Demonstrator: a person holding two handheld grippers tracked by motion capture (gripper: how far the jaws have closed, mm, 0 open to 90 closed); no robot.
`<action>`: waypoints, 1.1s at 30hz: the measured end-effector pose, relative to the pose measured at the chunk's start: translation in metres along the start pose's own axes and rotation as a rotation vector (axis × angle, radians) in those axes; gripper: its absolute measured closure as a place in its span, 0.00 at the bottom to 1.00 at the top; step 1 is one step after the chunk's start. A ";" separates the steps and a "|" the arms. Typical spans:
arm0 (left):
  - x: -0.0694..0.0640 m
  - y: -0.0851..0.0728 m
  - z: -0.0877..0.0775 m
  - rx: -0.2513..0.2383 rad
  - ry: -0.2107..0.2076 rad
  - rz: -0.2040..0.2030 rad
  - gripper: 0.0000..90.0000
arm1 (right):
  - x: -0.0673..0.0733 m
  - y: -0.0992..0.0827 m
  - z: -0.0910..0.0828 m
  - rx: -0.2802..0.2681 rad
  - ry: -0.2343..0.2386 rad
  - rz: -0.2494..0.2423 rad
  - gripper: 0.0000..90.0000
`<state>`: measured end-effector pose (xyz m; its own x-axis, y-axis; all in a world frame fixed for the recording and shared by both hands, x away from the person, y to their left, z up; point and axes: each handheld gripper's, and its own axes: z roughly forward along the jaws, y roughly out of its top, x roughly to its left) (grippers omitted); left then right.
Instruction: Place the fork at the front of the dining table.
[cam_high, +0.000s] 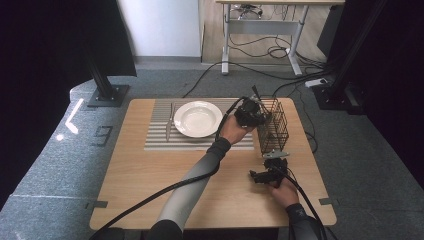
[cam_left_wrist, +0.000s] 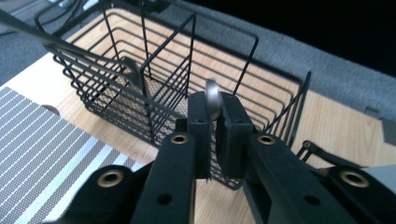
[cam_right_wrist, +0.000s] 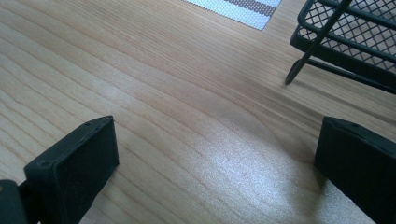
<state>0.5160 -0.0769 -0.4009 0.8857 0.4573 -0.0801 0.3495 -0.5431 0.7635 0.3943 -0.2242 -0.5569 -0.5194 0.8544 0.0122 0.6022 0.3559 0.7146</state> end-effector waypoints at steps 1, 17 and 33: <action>-0.002 0.001 -0.002 -0.003 0.015 0.009 0.96 | 0.000 0.000 0.000 -0.001 -0.001 -0.003 0.00; -0.019 0.025 -0.052 -0.093 0.002 0.073 0.96 | 0.000 0.000 0.000 0.004 0.004 -0.004 0.00; -0.030 0.038 -0.125 -0.128 0.021 0.126 0.96 | 0.001 0.000 0.000 0.004 0.012 -0.016 0.00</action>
<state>0.4646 -0.0230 -0.2897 0.9130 0.4066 0.0331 0.1935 -0.5030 0.8423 0.3935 -0.2236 -0.5566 -0.5364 0.8439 0.0095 0.5959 0.3707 0.7123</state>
